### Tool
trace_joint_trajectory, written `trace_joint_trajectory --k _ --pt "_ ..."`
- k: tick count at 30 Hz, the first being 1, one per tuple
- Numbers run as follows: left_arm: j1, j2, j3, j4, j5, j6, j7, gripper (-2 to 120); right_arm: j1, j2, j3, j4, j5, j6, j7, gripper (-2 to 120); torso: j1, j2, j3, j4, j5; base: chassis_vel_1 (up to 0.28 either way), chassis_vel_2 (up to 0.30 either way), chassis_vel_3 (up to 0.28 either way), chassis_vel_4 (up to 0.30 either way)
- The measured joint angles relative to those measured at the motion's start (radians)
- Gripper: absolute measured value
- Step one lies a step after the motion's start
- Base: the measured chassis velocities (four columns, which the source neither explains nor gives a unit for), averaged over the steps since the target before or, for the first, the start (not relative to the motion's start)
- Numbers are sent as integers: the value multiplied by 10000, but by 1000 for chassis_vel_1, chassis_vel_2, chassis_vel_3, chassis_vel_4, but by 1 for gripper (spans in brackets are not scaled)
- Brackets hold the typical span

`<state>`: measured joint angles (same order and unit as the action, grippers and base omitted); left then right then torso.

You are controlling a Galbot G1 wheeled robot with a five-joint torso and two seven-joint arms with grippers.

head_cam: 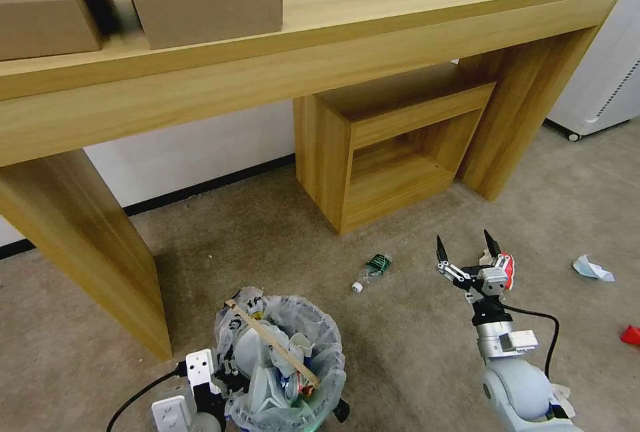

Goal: Pick up the trash bin and place the garbage on the floor into it.

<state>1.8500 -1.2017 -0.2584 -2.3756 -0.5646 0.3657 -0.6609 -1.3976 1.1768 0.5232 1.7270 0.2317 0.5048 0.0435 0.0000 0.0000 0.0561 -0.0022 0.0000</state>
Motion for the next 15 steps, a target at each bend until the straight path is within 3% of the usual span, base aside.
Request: trace_joint_trajectory --k 9,15 --pt "-32 -4 55 21 31 0 1 0 28 -64 18 -102 -321 129 342 100 0 0 1 1 1 -51 52 52 -40" --pt "-59 41 74 35 25 0 5 0 -26 -343 -211 120 -797 -540 1415 100 0 0 0 0 0 0 0 0 0"
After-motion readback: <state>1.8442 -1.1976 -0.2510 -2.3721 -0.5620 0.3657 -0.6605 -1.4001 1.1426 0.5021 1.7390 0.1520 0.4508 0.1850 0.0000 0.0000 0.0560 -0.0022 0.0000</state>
